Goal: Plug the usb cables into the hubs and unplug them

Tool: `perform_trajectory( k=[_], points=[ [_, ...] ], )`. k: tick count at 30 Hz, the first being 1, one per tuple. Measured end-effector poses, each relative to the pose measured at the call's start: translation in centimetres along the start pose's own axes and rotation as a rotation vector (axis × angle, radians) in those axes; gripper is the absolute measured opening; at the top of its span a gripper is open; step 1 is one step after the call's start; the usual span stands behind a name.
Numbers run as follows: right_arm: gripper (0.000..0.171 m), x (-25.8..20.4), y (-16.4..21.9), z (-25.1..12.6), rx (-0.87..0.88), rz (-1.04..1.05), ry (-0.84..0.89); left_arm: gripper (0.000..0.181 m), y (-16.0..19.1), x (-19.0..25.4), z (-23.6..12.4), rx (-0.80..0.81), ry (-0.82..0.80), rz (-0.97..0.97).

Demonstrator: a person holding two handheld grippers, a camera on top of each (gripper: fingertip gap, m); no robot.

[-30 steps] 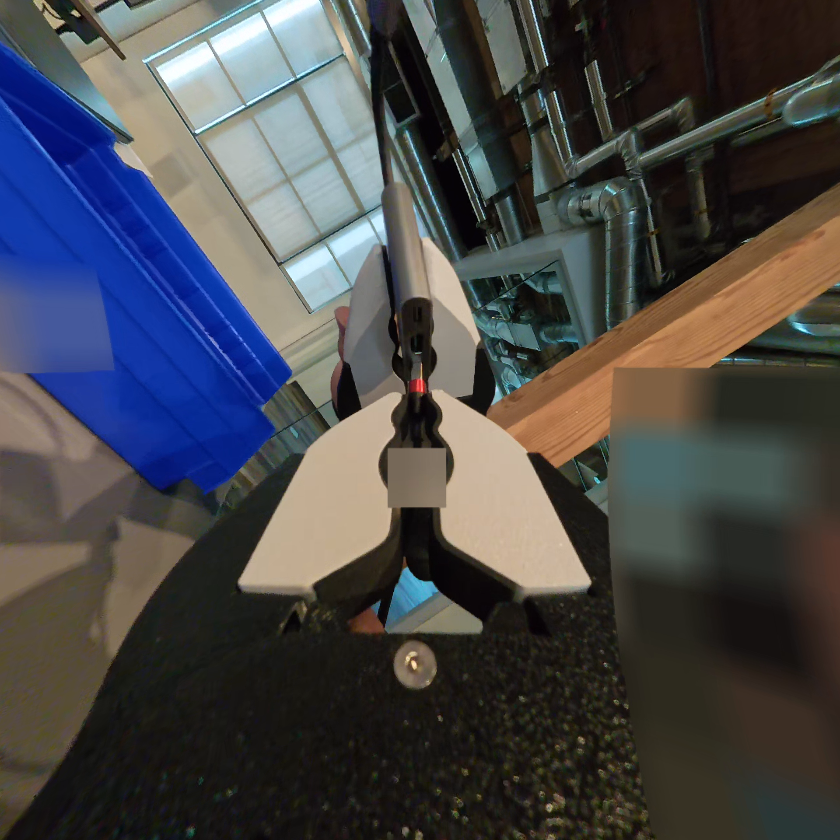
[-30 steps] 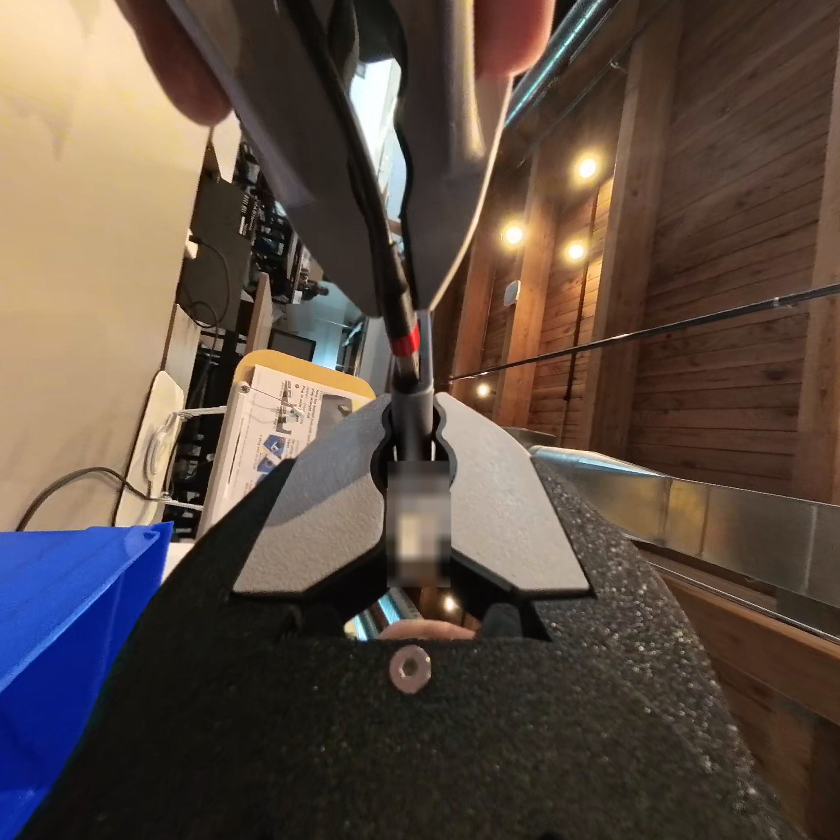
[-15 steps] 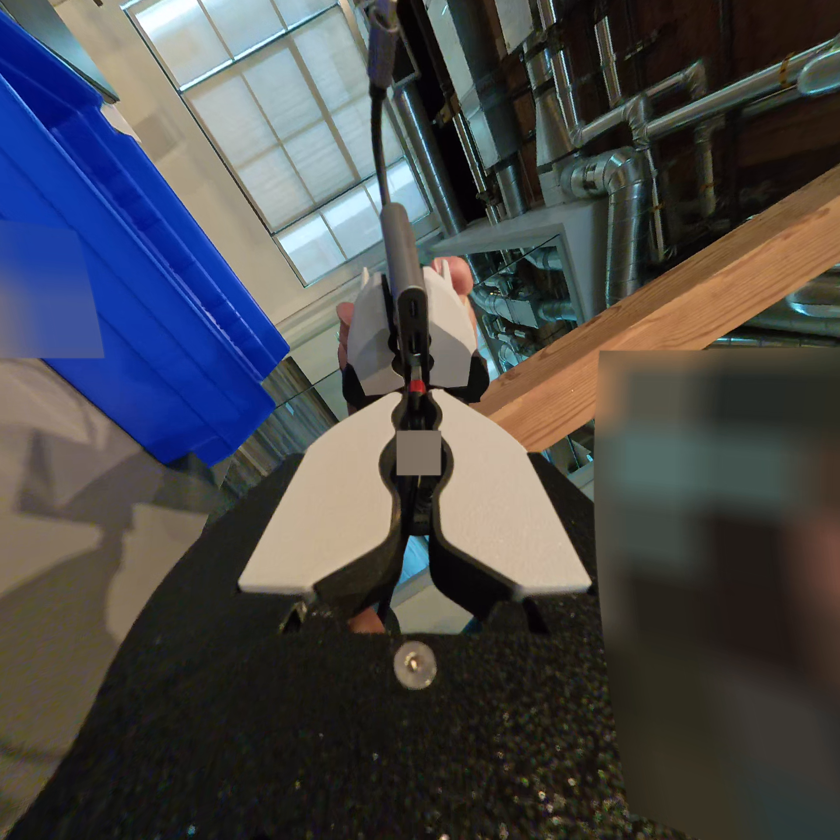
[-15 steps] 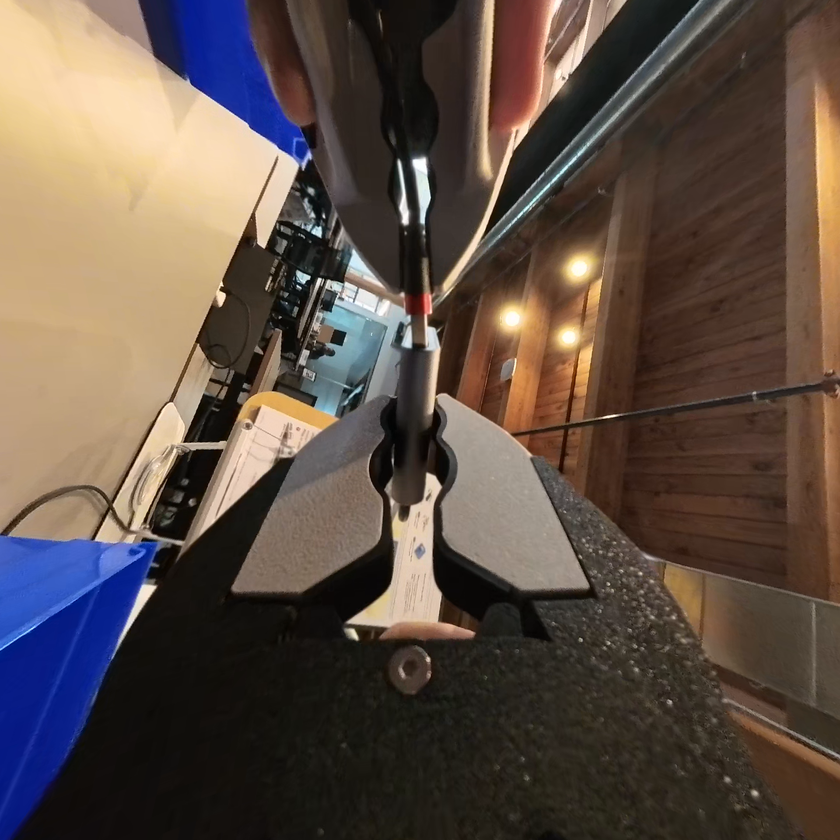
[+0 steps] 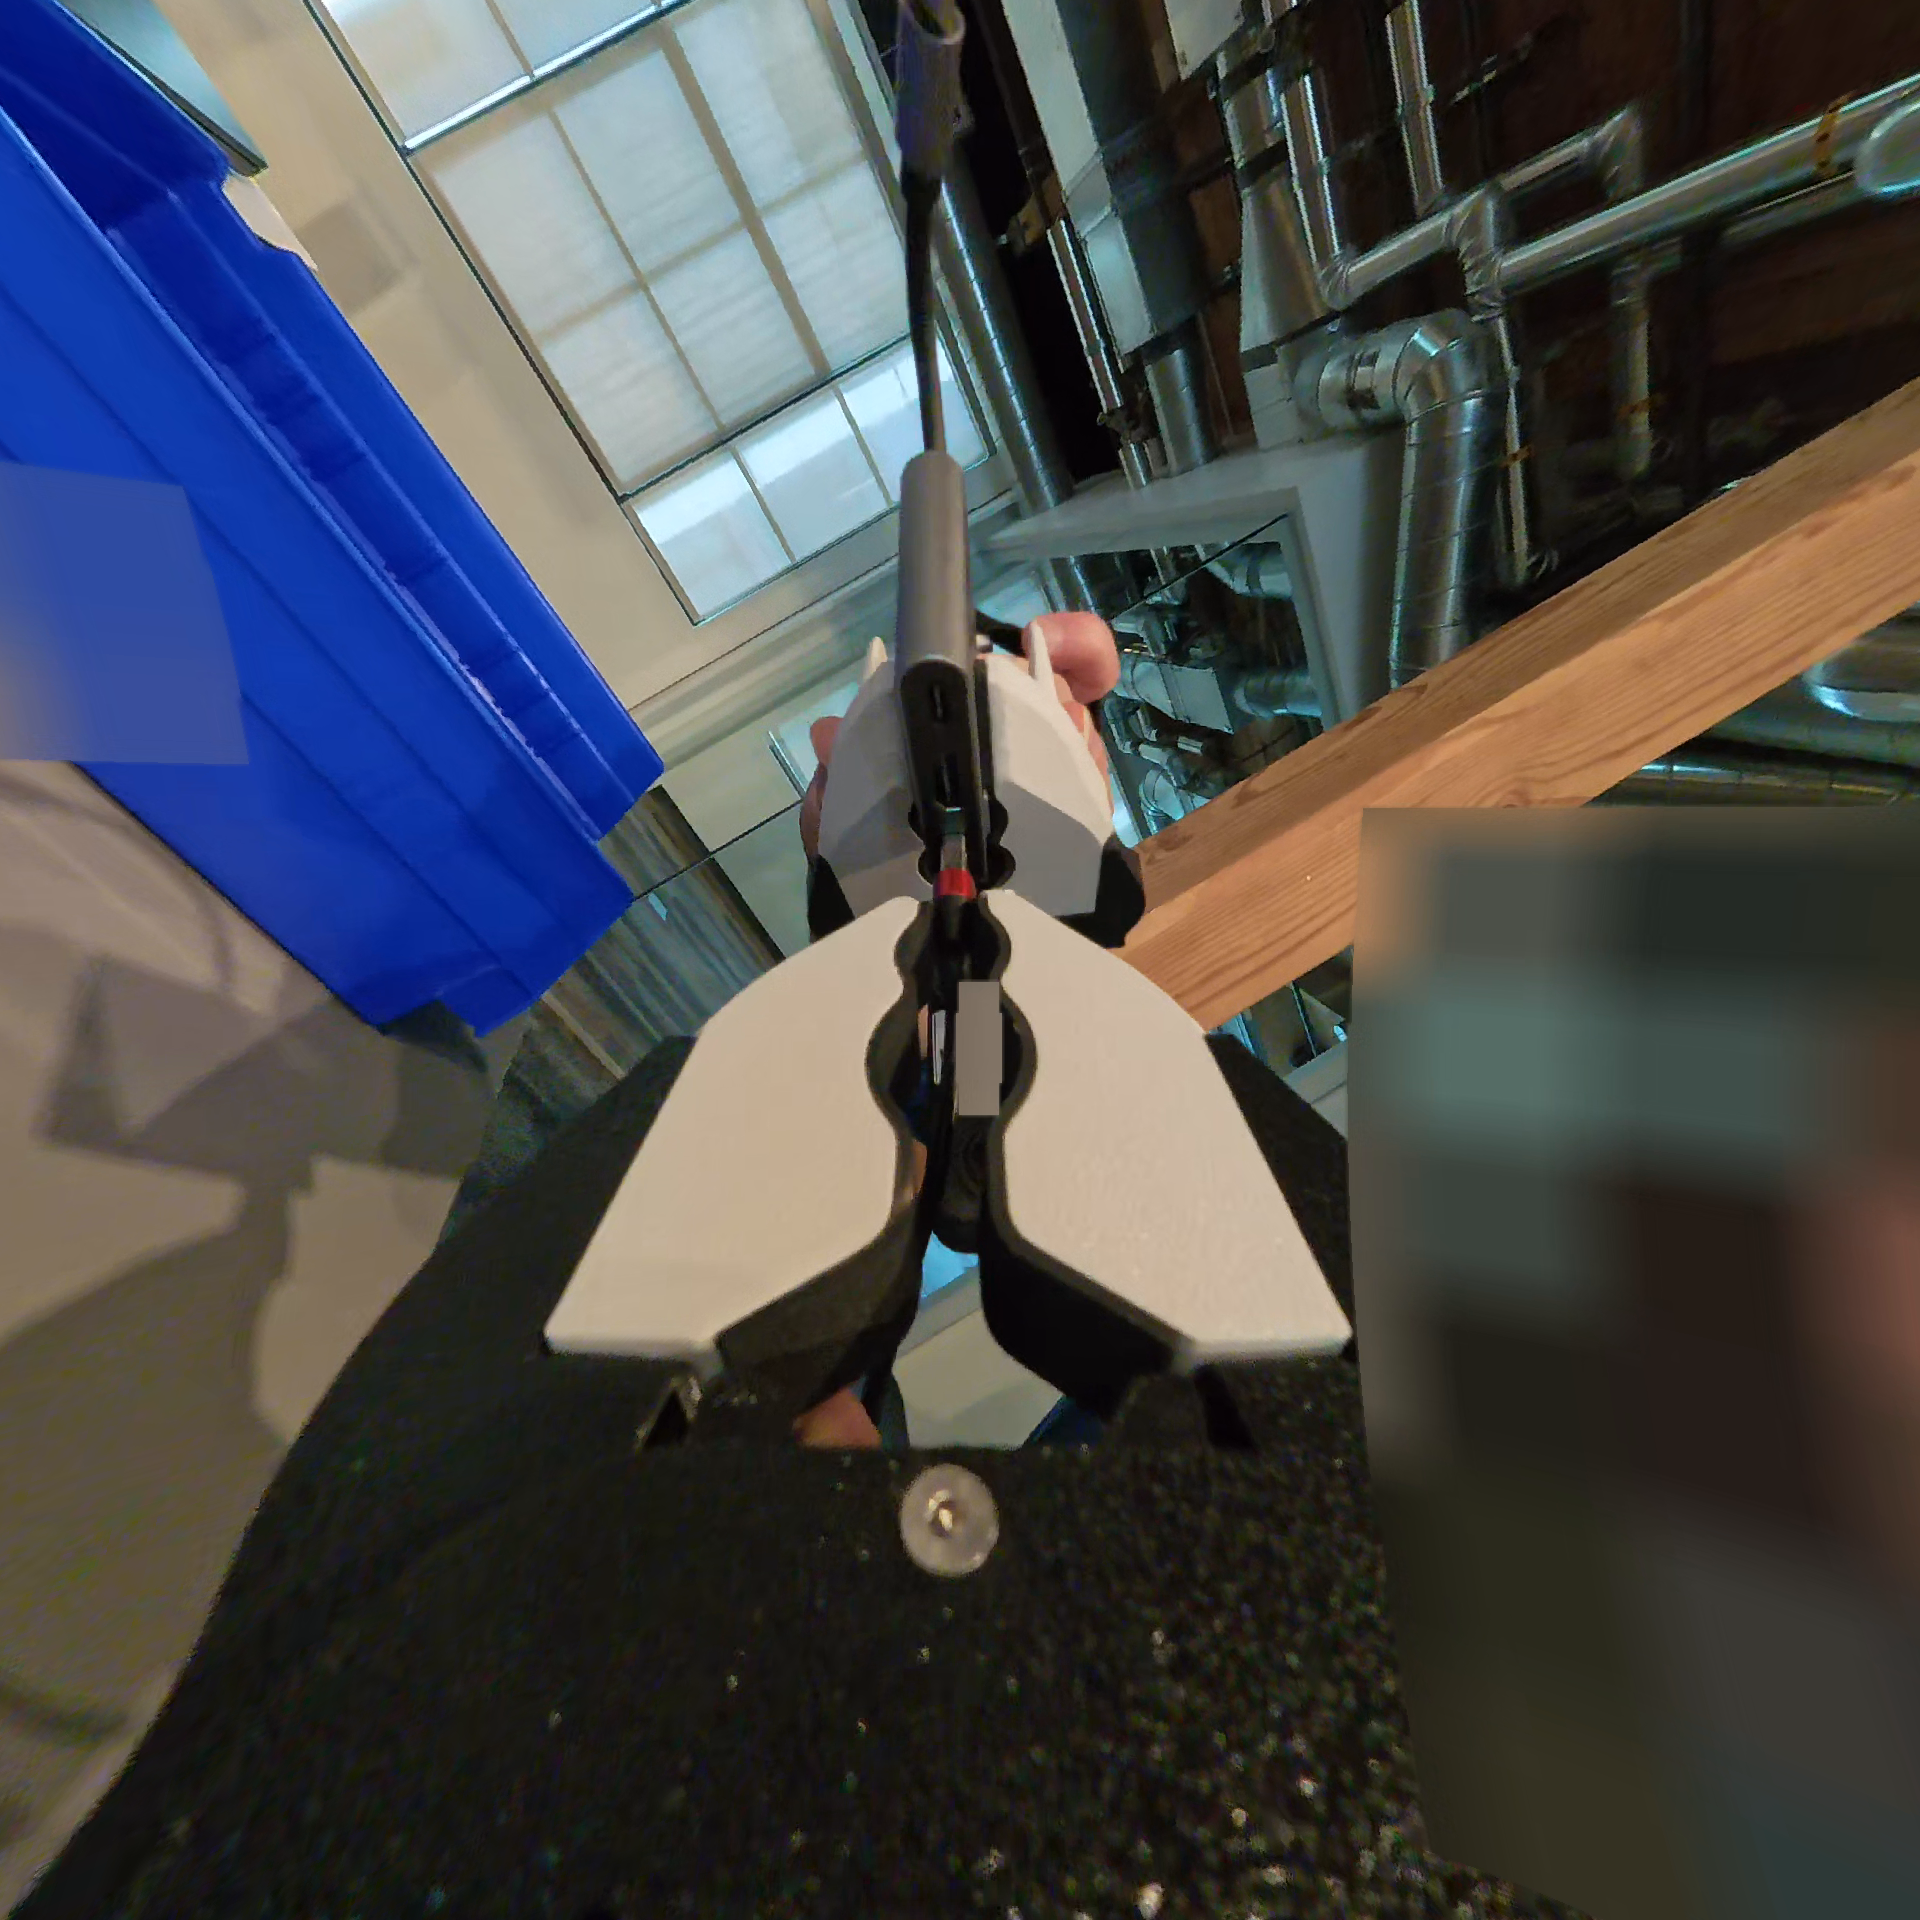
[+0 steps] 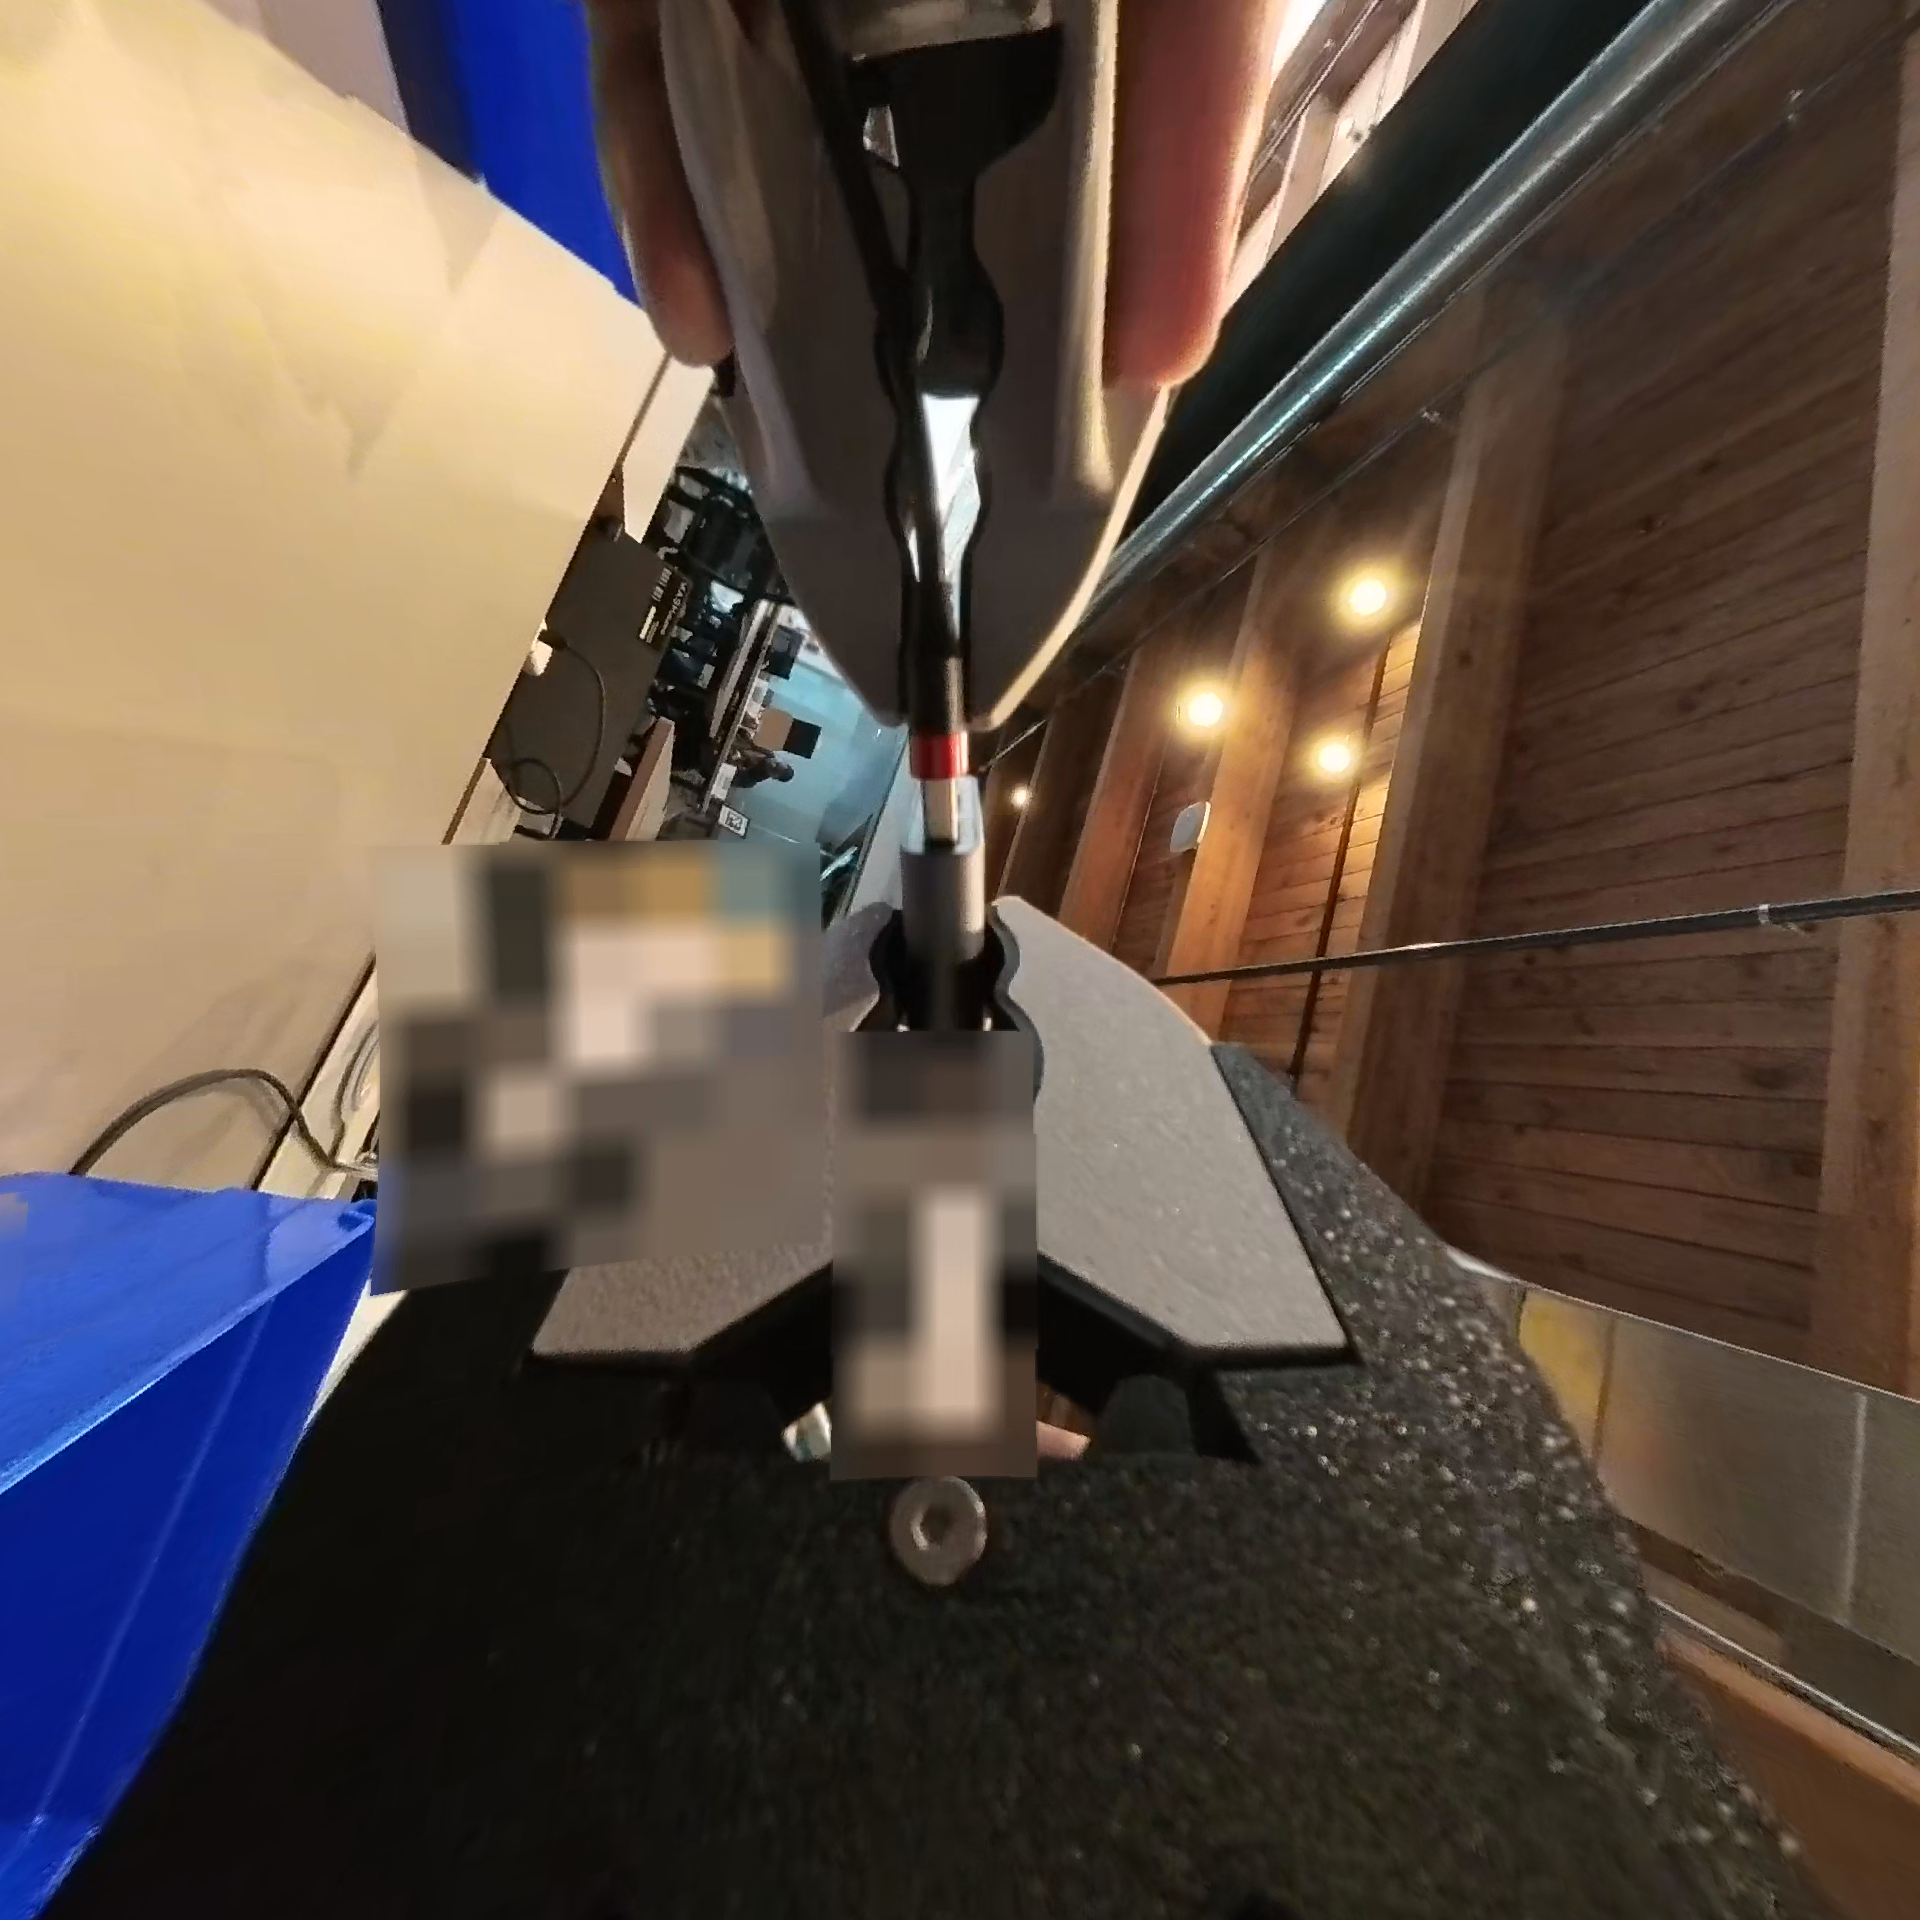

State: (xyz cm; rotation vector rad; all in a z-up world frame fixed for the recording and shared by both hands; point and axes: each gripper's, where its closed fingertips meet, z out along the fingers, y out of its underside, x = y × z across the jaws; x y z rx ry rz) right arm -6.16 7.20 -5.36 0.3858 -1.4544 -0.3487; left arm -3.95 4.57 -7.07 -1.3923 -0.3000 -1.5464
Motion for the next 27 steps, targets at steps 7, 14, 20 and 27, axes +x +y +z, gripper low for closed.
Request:
perform_trajectory(
  k=[7, 14, 20, 27],
  points=[
    [0.01, -0.5, 0.3, 0.4, -0.053, 0.029, -0.015, 0.005, -0.5, -0.4, 0.0, 0.038, -0.014, 0.01],
    [0.011, -0.9, -0.2, 0.5, -0.008, 0.082, -0.039, 0.006, 0.0, -0.4, -0.4, -0.007, 0.039, -0.012],
    [0.011, -0.5, -0.4, 0.5, 0.007, 0.095, -0.037, 0.007, 0.2, 0.0, -0.7, -0.033, 0.074, -0.008],
    [0.012, -1.1, -0.6, 0.7, 0.015, 0.101, -0.047, 0.018, -0.1, 0.0, -1.2, -0.034, 0.083, -0.005]
  ],
)
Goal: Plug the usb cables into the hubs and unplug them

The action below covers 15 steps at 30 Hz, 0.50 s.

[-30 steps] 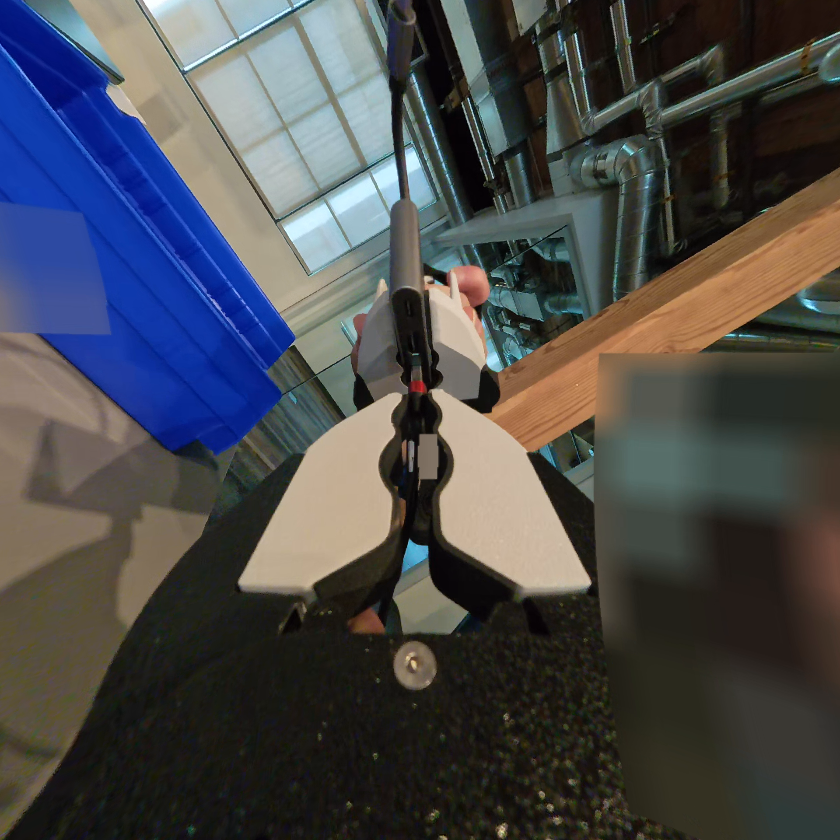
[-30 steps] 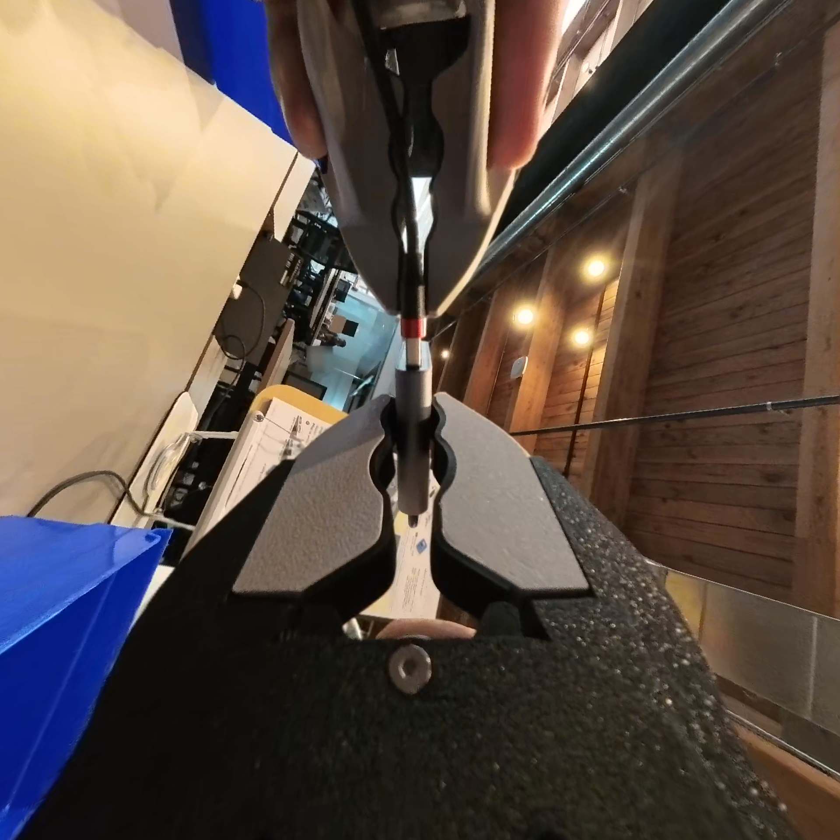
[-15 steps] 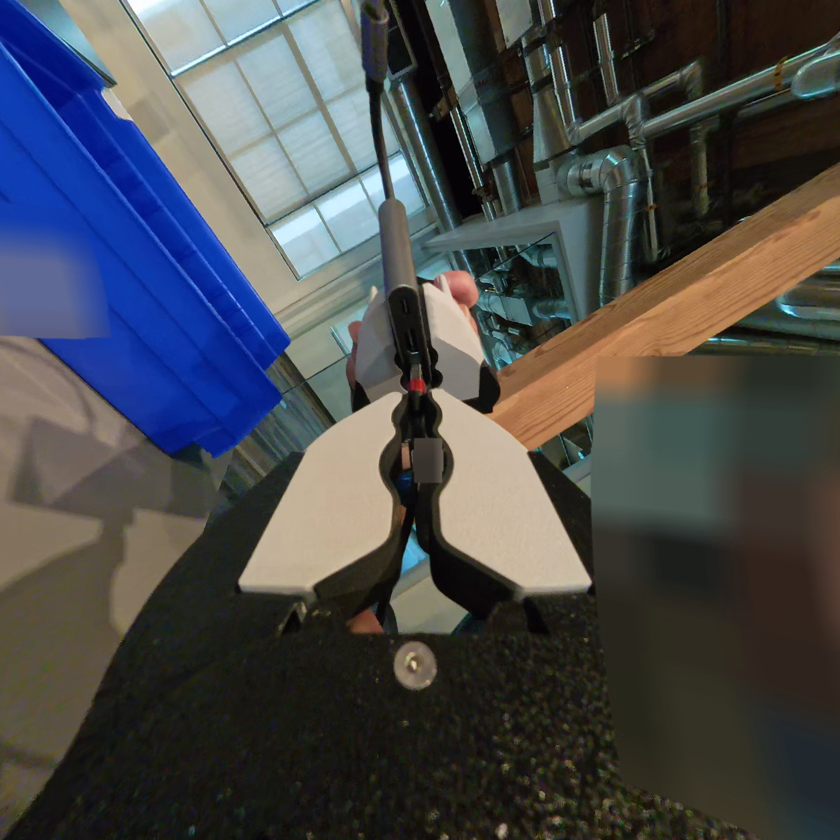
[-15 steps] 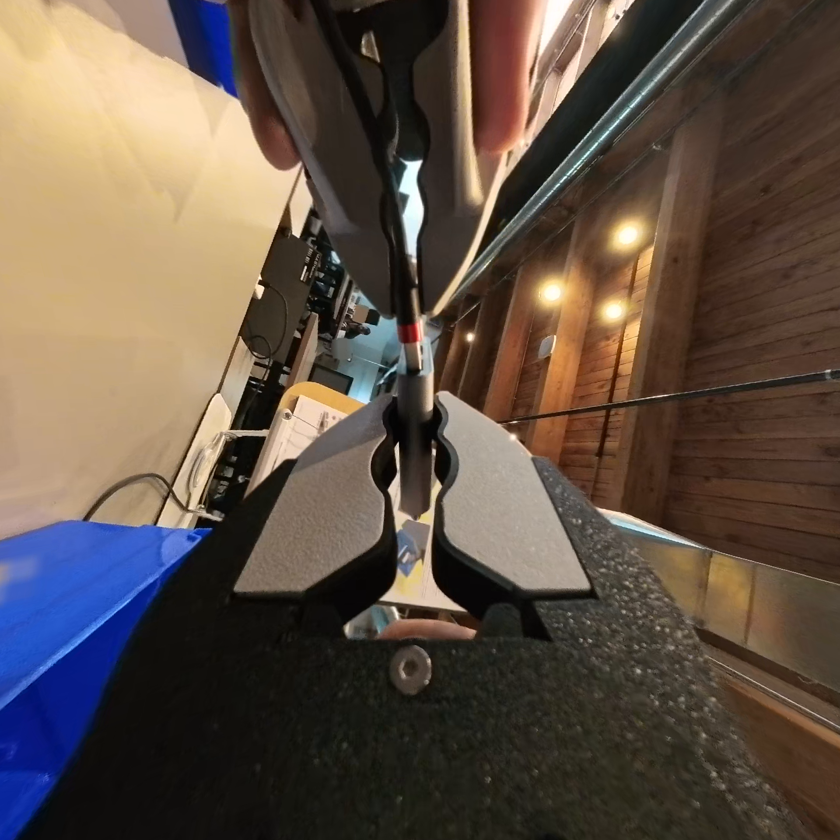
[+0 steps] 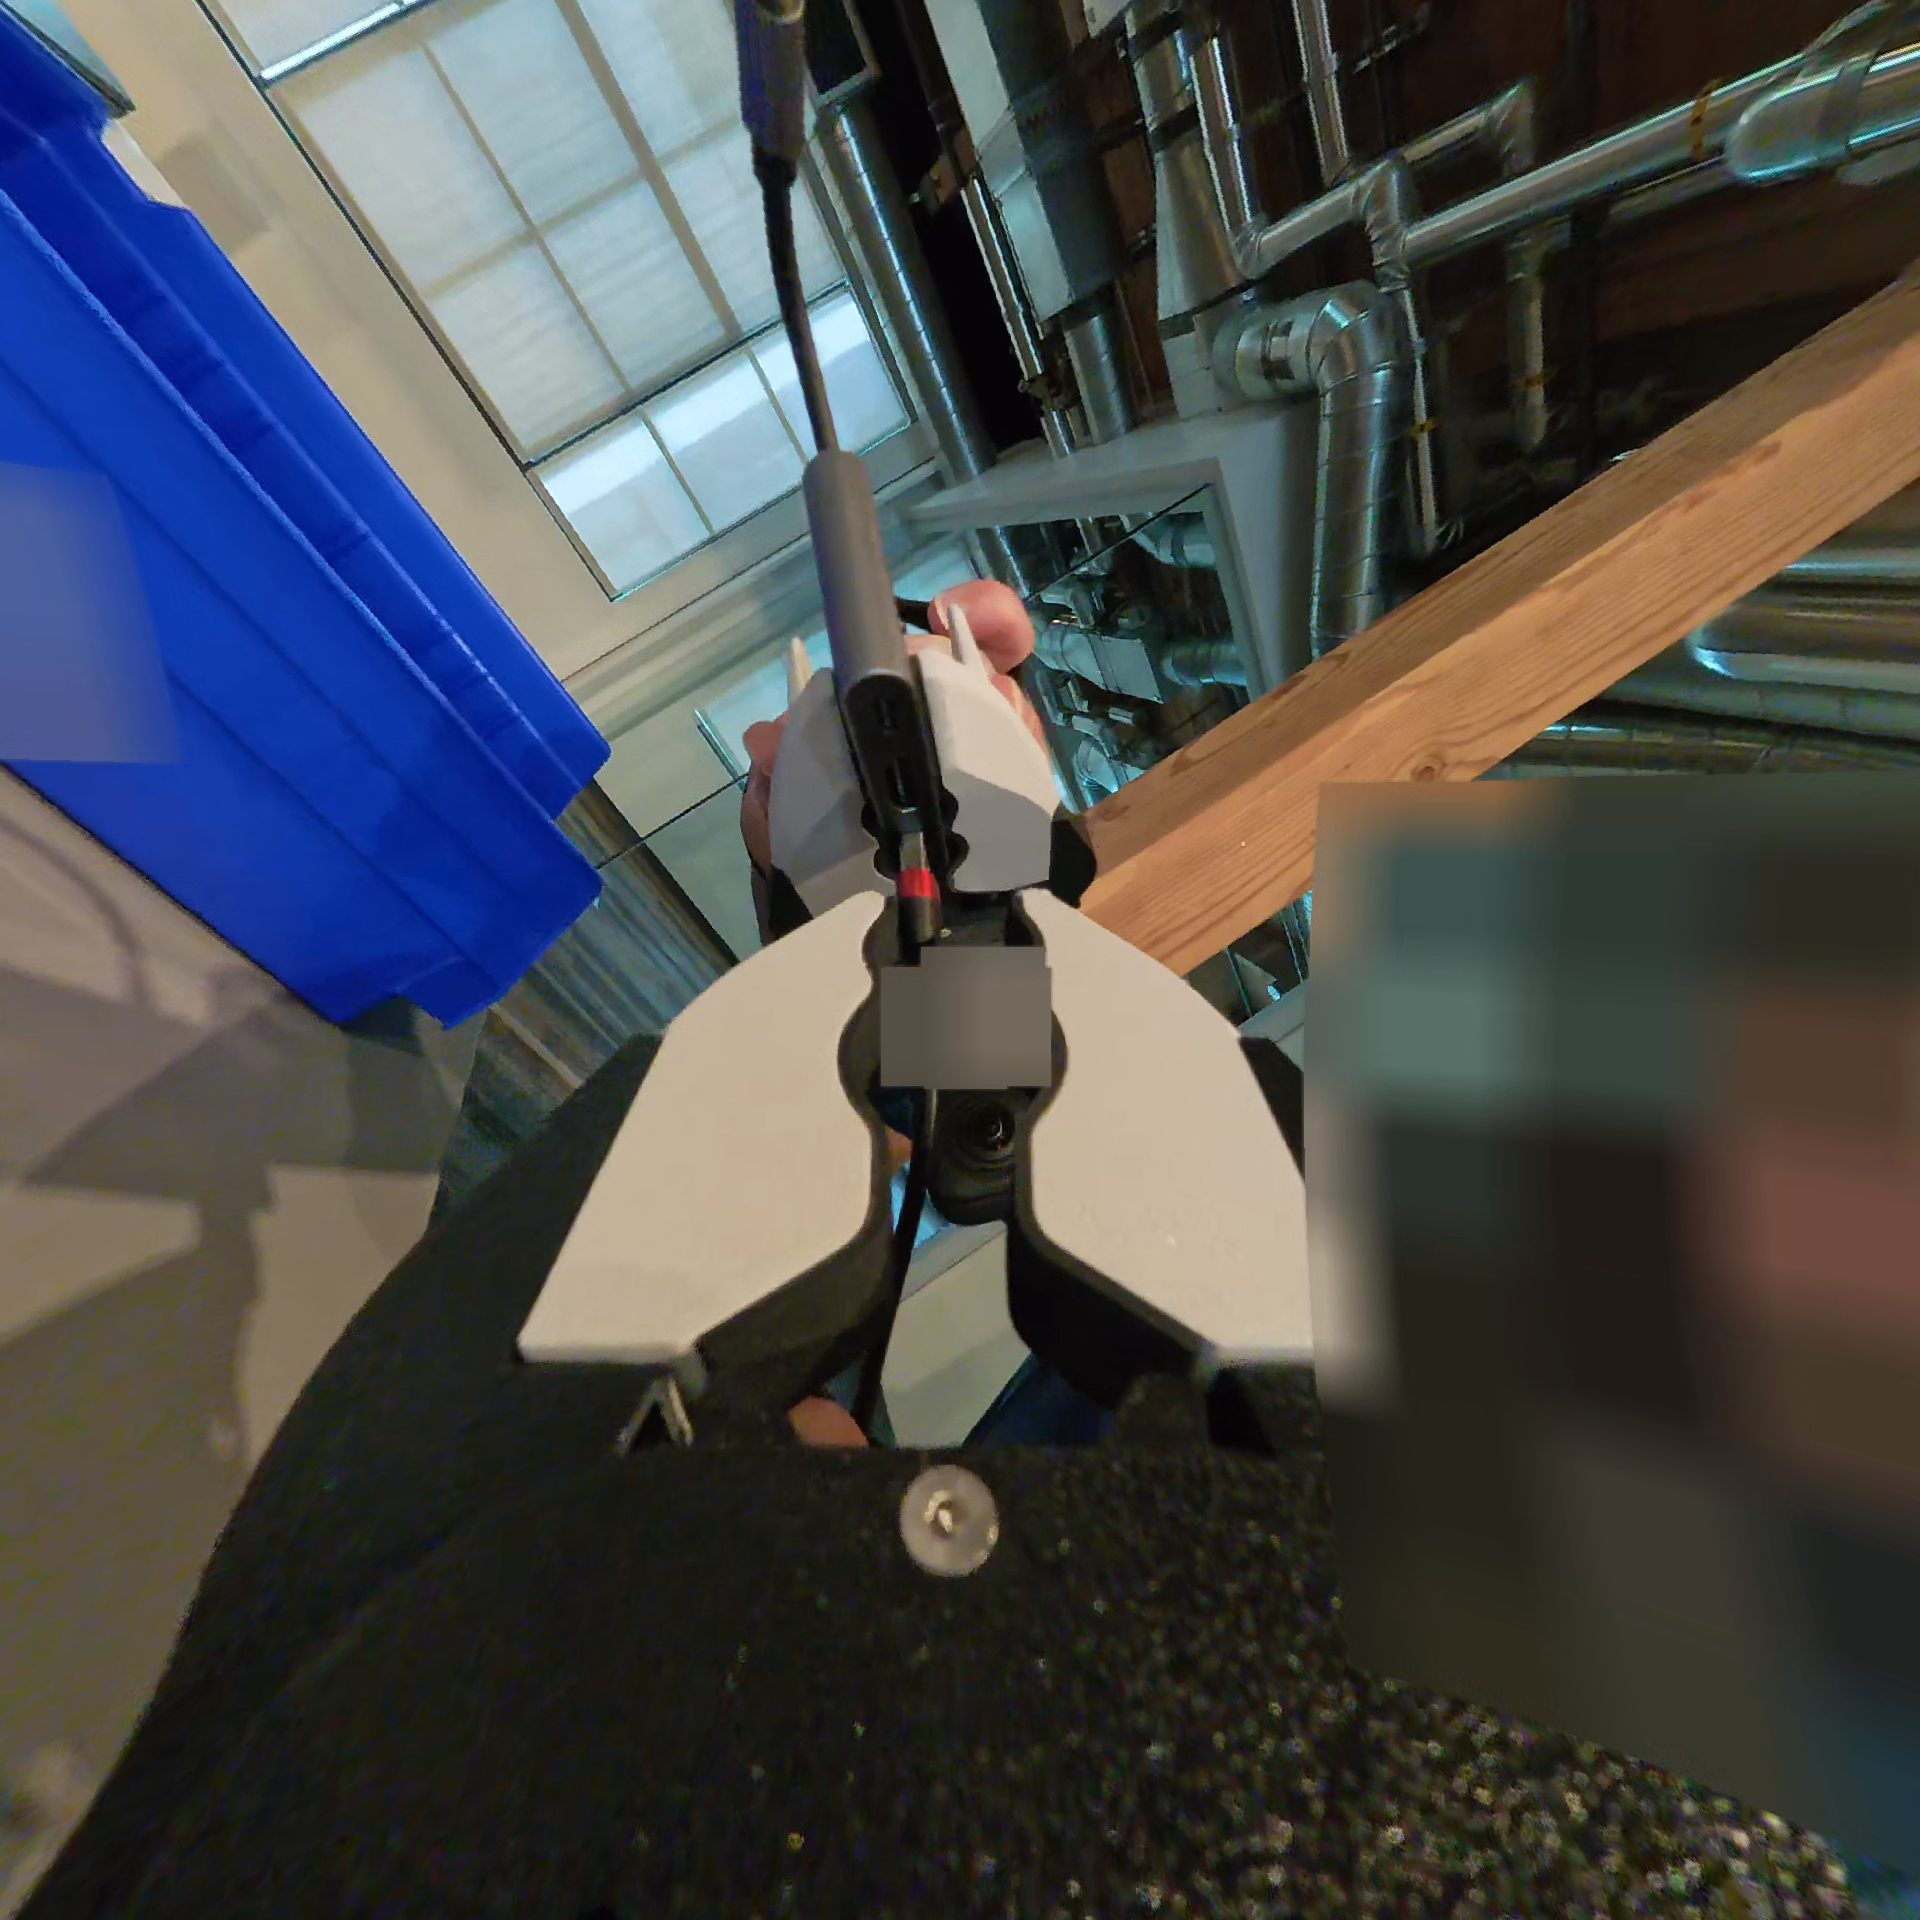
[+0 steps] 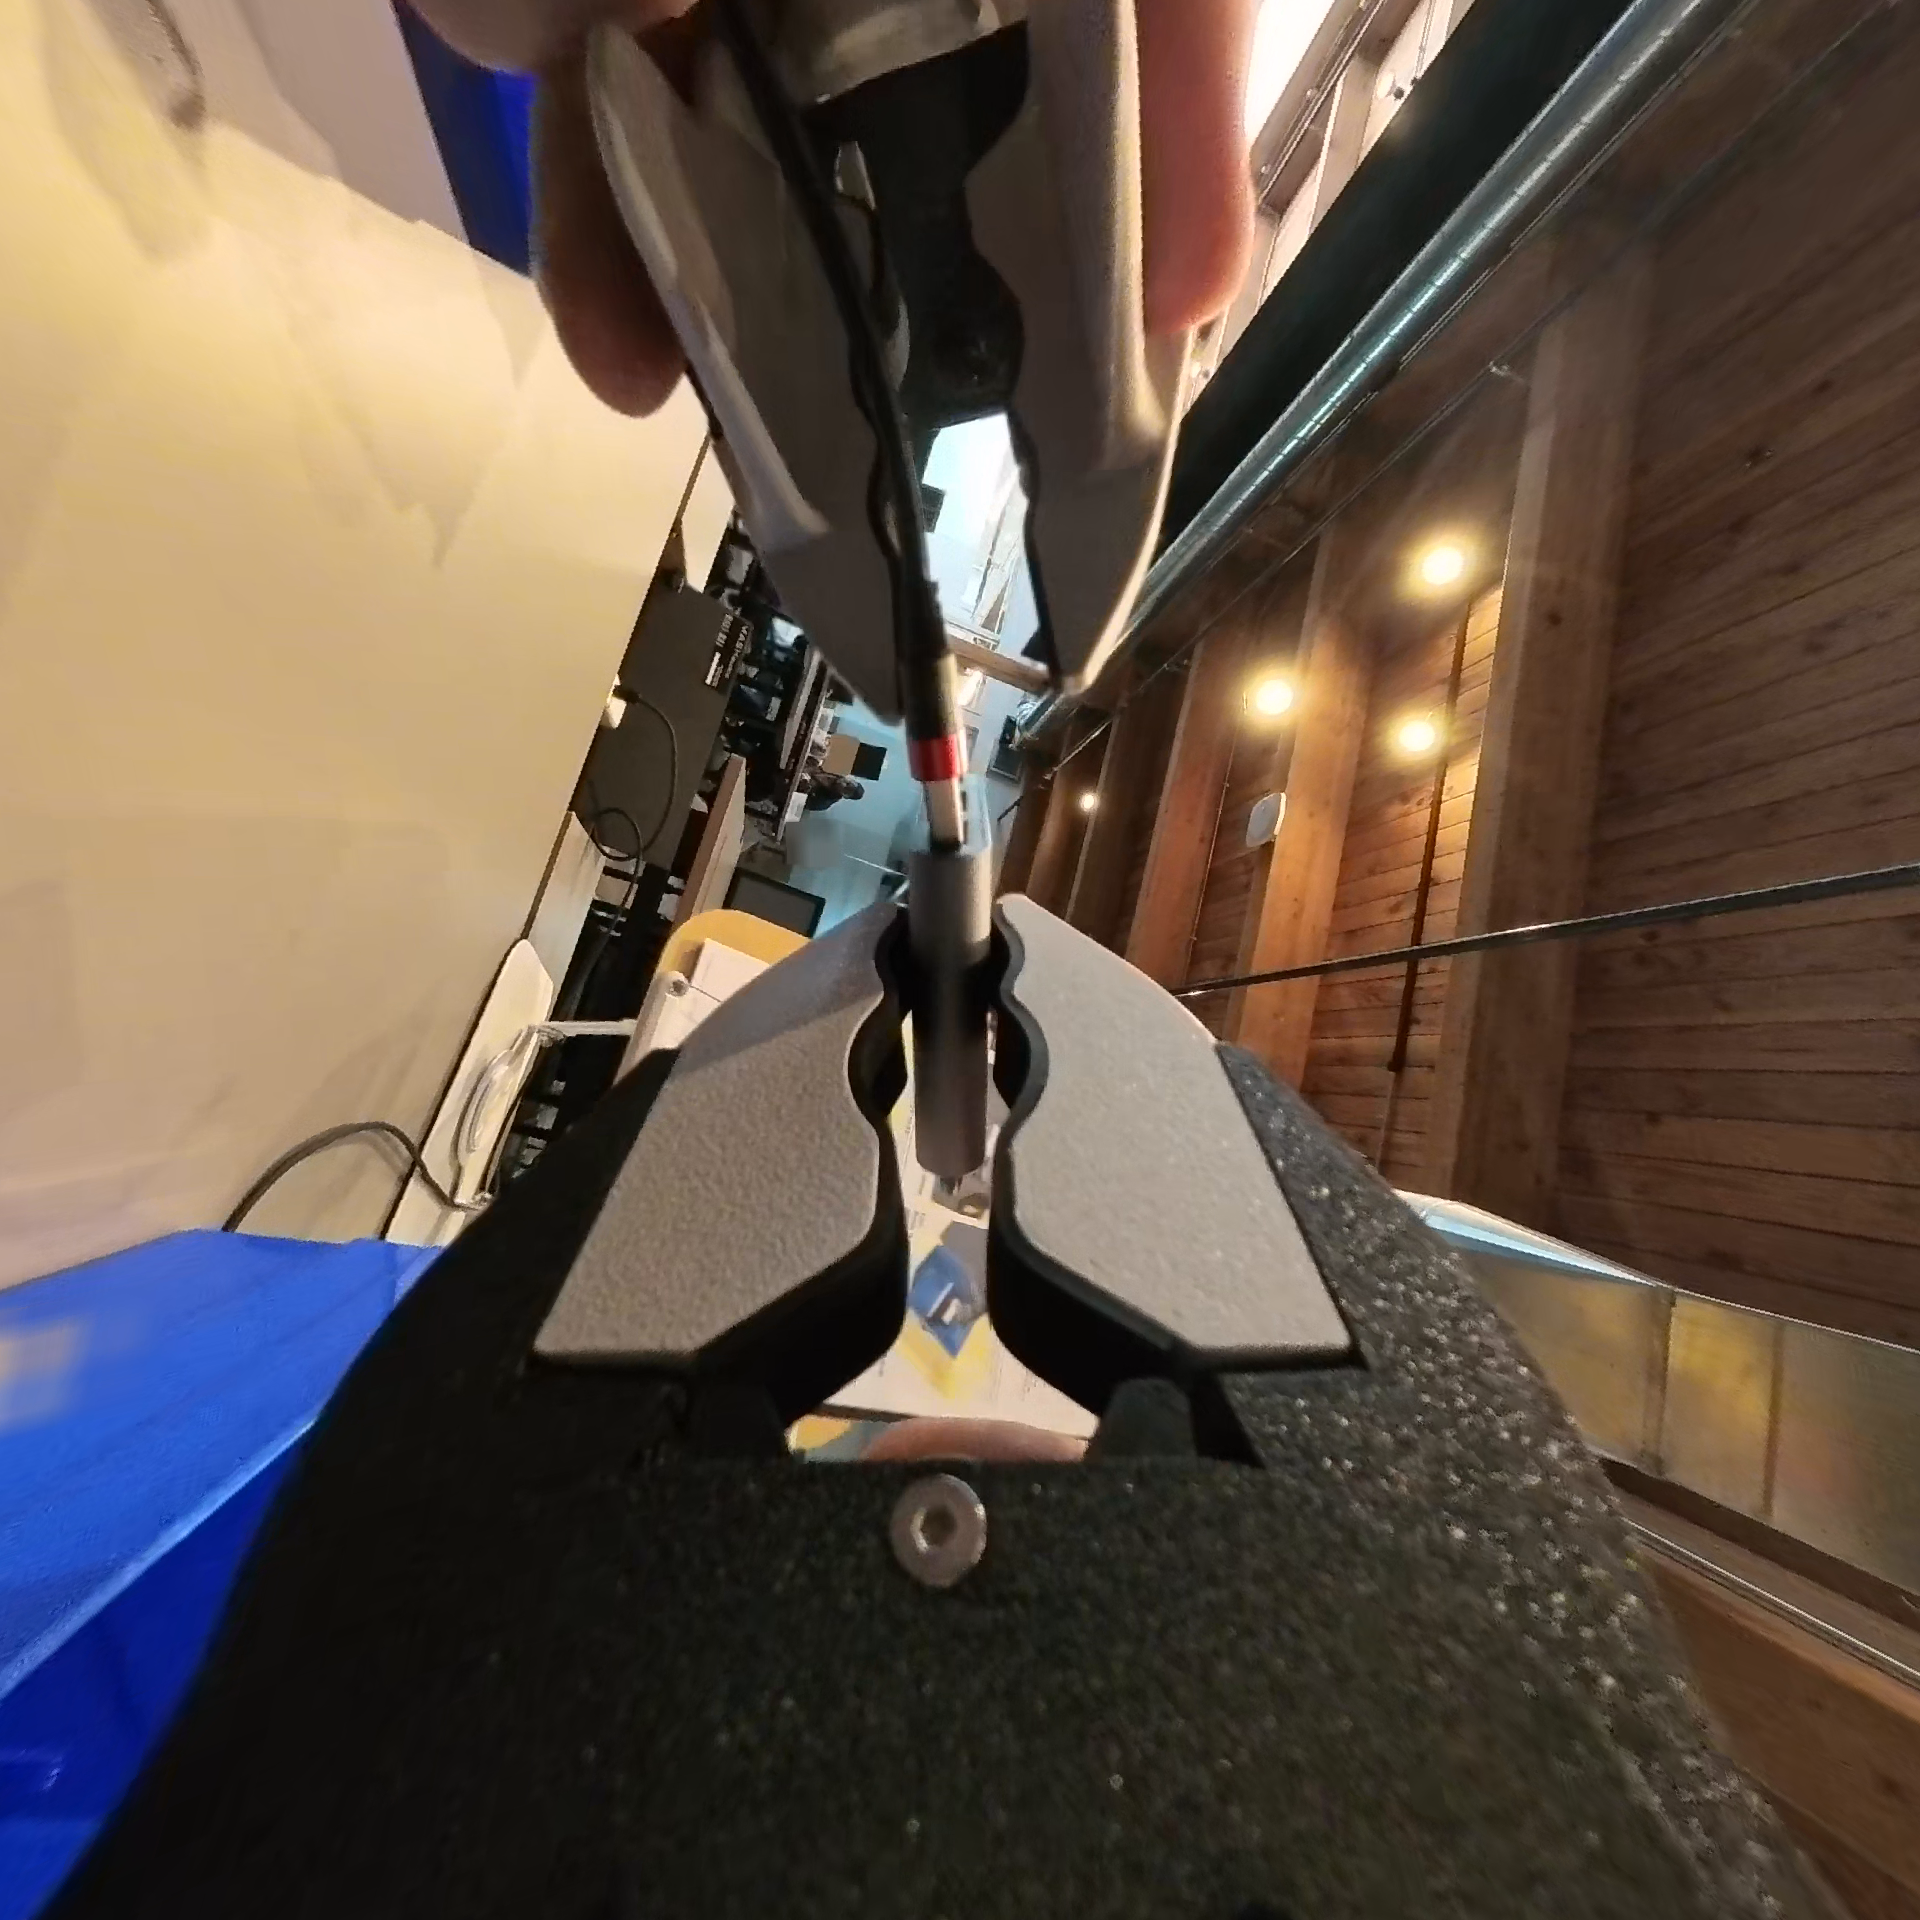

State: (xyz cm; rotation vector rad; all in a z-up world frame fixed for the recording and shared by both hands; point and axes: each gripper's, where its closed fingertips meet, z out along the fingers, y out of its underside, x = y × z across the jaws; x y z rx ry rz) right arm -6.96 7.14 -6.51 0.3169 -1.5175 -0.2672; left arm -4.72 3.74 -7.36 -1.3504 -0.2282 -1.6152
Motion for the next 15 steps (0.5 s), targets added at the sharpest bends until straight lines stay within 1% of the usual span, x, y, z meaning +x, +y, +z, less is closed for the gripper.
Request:
perform_trajectory(
  k=[3, 5, 7, 13, 15],
  points=[
    [0.011, -0.29, 0.08, 0.15, 0.001, 0.011, -0.006, 0.016, -0.23, -0.16, -0.52, -0.005, 0.001, -0.005],
    [0.011, -0.51, 0.22, 0.28, 0.003, 0.022, -0.013, 0.007, -0.31, -0.07, -0.81, -0.017, 0.014, -0.009],
    [0.011, -0.75, 0.46, 0.44, 0.002, 0.031, -0.019, 0.005, -0.39, -0.17, -1.02, -0.035, 0.006, -0.008],
    [0.011, -0.7, 0.34, 0.59, 0.017, 0.054, -0.02, 0.005, 0.3, -0.19, -0.86, -0.13, -0.003, -0.006],
    [0.011, -0.61, 0.14, 0.57, 0.024, 0.062, -0.019, 0.01, 0.19, -0.17, -0.95, -0.14, 0.001, -0.005]
  ],
)
